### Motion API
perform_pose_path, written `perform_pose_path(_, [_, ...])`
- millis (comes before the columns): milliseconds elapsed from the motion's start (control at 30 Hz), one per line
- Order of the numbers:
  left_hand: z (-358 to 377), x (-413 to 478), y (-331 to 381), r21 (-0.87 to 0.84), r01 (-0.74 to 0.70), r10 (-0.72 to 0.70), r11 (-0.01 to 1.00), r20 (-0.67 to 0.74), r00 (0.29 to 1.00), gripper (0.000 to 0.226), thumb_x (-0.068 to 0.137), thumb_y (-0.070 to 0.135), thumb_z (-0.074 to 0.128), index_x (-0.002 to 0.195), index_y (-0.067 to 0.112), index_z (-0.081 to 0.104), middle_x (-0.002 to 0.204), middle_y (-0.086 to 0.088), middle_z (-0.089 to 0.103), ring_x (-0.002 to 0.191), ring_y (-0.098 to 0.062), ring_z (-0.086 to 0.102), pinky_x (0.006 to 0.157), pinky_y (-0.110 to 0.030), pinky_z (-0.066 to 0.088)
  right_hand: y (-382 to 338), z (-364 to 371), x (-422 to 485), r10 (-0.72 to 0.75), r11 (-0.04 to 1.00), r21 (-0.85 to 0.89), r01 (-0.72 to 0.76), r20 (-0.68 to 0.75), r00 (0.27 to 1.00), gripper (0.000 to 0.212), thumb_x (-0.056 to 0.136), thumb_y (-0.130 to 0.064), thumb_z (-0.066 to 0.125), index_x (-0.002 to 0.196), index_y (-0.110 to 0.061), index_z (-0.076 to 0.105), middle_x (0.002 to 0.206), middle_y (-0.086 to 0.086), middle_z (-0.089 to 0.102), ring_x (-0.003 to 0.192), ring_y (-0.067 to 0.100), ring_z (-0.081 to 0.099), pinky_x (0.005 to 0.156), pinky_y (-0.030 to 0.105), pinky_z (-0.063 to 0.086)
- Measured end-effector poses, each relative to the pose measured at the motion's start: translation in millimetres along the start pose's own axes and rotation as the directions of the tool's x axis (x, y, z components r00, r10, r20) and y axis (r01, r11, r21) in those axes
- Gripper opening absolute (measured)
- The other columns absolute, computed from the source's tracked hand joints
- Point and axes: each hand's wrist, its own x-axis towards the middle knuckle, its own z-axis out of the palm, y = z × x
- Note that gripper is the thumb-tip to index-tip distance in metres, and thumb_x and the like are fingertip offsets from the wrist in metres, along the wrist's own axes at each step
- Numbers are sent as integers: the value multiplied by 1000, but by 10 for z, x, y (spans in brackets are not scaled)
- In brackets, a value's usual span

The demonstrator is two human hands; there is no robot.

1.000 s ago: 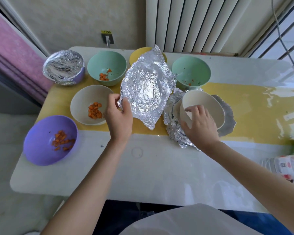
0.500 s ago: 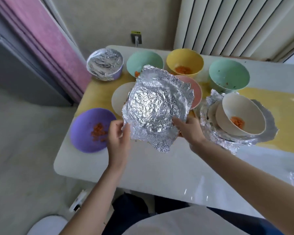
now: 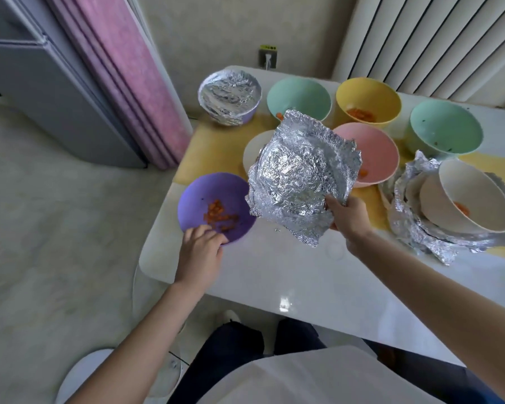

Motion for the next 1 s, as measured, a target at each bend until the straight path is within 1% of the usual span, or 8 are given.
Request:
perform_pose_path(233, [133,-329,229,-120,-189,193,975,23,981,29,70,18,42,76,18,71,72,5,67,91,-16,47,77,-28,33,51,159,-19,1,1000,-4,-1,44,999,27,94,-15,55,67,-13,50,65,5,48,62,19,46,54,29,46])
perform_pose_path(333, [50,-372,217,-310,-53,49,949,-21,999,28,79,29,47,87,18,72,82,8,67,94,-11,49,81,-26,36,59,230,-47,-8,1000,-18,9,62,998,28,93,-17,56,67,-13,47,63,3,43,63,18,40,64,35,38])
perform_pose_path(400, [-161,-317,219,-586,231,-255,777,43,966,31,85,40,45,93,23,69,91,10,66,93,-3,53,83,-24,41,59,264,-72,-30,998,-50,34,79,996,29,93,-19,57,68,-12,45,61,2,38,58,16,35,60,33,32])
perform_pose_path(467, [-352,-209,216,-780,410,-478,472,164,863,27,86,45,41,90,30,64,93,9,66,91,0,56,82,-16,42,65,294,-113,-68,993,-87,79,116,991,28,94,-16,54,68,-11,46,59,1,38,55,13,33,54,28,29])
perform_pose_path(600, [-460,28,157,-831,529,-530,171,375,761,48,78,62,45,101,23,59,98,0,65,92,-18,60,81,-32,46,103,386,-215,-104,969,-201,144,197,975,29,95,-19,53,68,-11,46,56,-1,39,52,13,32,49,26,25])
perform_pose_path(767, [-432,64,157,-726,602,-603,331,327,727,22,88,31,60,88,11,49,77,0,46,68,-16,42,61,-29,32,135,552,-349,-116,915,-335,224,313,943,28,95,-23,52,72,-7,47,55,-1,39,50,12,33,46,21,27])
perform_pose_path(867, [-402,-5,114,-689,598,-669,408,220,710,41,89,17,55,64,14,24,60,0,21,57,-16,17,54,-30,15,157,635,-401,-112,900,-360,245,353,929,27,97,-22,49,73,-9,43,59,0,42,52,14,36,45,20,29])
perform_pose_path(1000, [-380,-82,78,-618,587,-674,523,121,729,44,92,15,55,62,16,22,55,3,21,51,-13,15,43,-23,17,168,745,-437,-104,896,-380,230,325,940,25,99,-27,45,82,-8,42,63,3,46,54,19,42,50,32,35])
